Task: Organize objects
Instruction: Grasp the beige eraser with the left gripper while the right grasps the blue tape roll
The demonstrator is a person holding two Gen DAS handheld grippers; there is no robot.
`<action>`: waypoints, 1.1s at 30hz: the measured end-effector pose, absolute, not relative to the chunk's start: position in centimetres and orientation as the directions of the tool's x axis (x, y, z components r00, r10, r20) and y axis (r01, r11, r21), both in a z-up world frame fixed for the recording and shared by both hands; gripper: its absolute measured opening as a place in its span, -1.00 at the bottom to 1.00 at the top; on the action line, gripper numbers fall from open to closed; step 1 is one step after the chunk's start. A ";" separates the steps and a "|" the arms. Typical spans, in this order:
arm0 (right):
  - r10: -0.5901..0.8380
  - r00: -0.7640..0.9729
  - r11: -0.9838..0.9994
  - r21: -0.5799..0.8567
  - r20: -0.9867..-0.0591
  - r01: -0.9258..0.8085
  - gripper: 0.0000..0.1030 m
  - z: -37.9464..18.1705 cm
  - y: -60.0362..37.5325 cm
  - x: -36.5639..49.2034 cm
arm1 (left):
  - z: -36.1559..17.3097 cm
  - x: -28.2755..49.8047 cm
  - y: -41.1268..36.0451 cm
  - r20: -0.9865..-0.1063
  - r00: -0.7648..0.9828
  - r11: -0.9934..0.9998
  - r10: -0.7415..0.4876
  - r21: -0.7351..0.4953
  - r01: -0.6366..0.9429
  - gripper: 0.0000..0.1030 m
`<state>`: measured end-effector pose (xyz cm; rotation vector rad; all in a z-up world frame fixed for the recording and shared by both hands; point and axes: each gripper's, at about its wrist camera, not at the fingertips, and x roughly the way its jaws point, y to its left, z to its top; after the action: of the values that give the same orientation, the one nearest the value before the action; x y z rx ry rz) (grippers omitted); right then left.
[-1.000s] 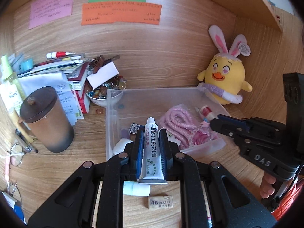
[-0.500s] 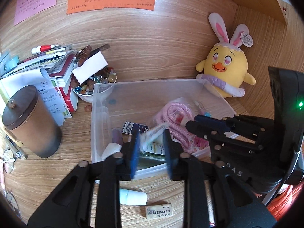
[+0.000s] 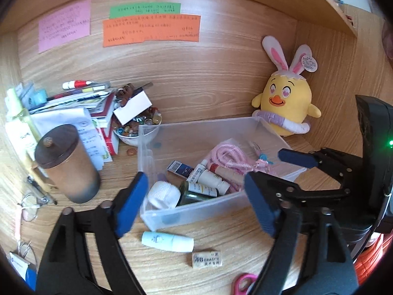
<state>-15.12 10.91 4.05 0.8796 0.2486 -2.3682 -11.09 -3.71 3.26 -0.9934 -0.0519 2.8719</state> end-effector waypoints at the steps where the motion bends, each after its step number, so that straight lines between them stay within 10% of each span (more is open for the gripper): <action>1: -0.469 -0.606 -0.804 0.027 -0.643 0.594 0.18 4.1 11.1 -14.7 | 3.2 -10.7 -3.7 -0.615 -0.782 -0.995 0.102 -0.060 -0.082 0.74; 26: -0.580 -0.343 -0.673 0.197 -0.739 0.713 0.29 -2.3 11.5 -3.5 | -5.4 -5.7 -5.4 -0.792 -0.608 -0.999 0.050 -0.038 -0.033 0.86; 33: -0.575 -0.330 -0.651 0.175 -0.749 0.739 -0.28 -3.3 10.8 -2.7 | -6.2 -6.2 -4.5 -0.804 -0.587 -0.995 0.093 -0.059 -0.076 0.79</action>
<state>-2.69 10.82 -3.27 1.0413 0.2500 -2.0419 -6.15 -4.50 -6.21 -1.3788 -0.0277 2.7169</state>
